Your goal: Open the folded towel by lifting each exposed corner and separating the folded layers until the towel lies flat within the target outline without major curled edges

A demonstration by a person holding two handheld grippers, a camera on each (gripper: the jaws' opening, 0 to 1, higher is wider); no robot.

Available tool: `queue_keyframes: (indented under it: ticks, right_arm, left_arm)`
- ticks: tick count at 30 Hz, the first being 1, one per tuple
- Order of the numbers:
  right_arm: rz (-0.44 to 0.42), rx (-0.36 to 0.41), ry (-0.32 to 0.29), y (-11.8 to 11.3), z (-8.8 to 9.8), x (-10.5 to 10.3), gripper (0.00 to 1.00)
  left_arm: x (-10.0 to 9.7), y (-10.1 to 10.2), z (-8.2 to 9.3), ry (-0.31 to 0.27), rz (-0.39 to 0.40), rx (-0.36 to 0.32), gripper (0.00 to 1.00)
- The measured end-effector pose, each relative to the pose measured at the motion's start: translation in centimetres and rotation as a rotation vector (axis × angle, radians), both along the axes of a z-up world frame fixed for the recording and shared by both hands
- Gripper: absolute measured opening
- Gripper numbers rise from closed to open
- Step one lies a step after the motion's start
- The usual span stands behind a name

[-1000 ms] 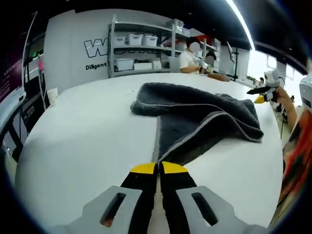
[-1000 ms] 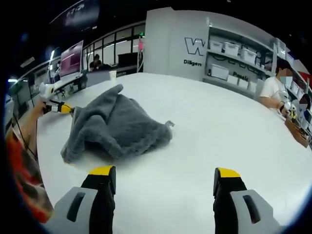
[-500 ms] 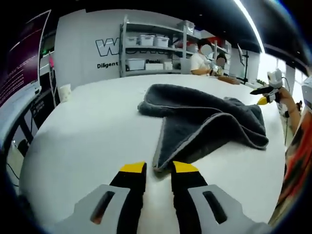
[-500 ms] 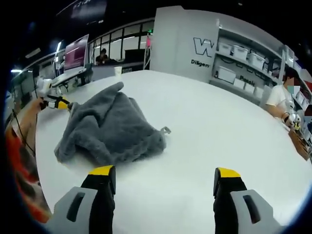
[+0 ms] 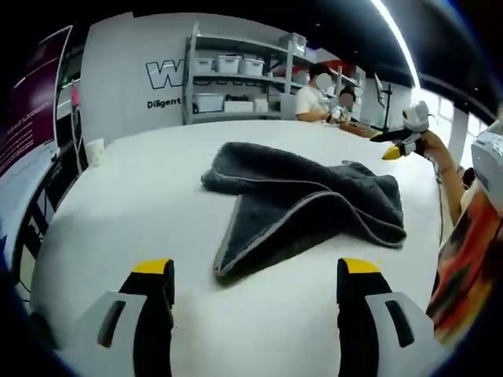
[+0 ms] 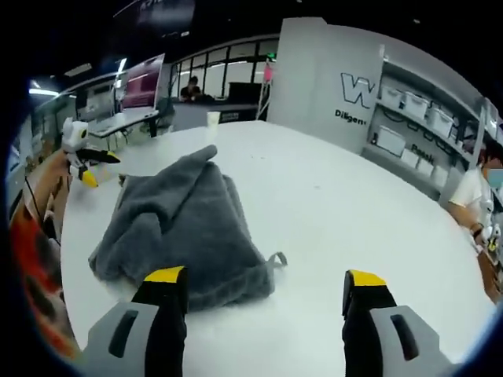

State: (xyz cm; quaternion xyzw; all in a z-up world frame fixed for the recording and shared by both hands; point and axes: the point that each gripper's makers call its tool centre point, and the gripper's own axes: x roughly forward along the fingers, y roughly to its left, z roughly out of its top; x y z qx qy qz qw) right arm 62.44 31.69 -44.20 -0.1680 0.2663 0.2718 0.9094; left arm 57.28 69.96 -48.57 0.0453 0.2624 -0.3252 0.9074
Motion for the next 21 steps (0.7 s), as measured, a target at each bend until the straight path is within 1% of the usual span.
queue_keyframes:
  ticks: [1,3,5,7,9,11,14,15,18,20,21]
  right_arm:
    - [0.032,-0.007,-0.005,0.7,0.2,0.5,0.79]
    - [0.083,0.0,0.002,2.2,0.6,1.5,0.78]
    - [0.11,0.005,0.004,3.0,0.7,2.1,0.76]
    - [0.17,0.026,0.015,5.5,1.0,3.9,0.76]
    - [0.206,0.017,0.021,6.3,0.9,4.4,0.75]
    - [0.237,0.005,0.028,7.9,0.7,6.1,0.73]
    - [0.271,-0.006,0.032,9.3,0.4,7.8,0.67]
    - [0.282,-0.009,0.034,9.8,0.3,8.4,0.63]
    - [0.285,-0.01,0.036,9.9,0.2,8.6,0.57]
    - [0.306,-0.02,0.046,11.5,-0.4,10.6,0.52]
    - [0.317,-0.025,0.051,12.3,-0.7,11.6,0.47]
  left_arm:
    - [-0.2,-0.3,0.0,0.004,-0.007,-0.001,0.95]
    - [-0.5,-0.6,0.1,0.008,-0.021,0.01,0.97]
    - [-0.6,-0.7,0.1,0.007,-0.024,0.016,0.98]
    - [-0.7,-0.5,0.2,0.013,-0.01,0.018,1.0]
    - [-0.7,-0.5,0.2,0.017,-0.004,0.017,1.0]
    - [-0.9,-0.3,0.2,0.025,0.011,0.014,1.0]
    - [-1.4,0.2,0.1,0.036,0.019,0.012,1.0]
    - [-1.6,0.3,0.0,0.039,0.021,0.012,1.0]
    - [-1.6,0.5,0.1,0.037,0.028,0.012,1.0]
    - [-2.0,0.9,-0.1,0.039,0.039,0.022,1.0]
    - [-2.2,1.1,-0.1,0.04,0.045,0.027,1.0]
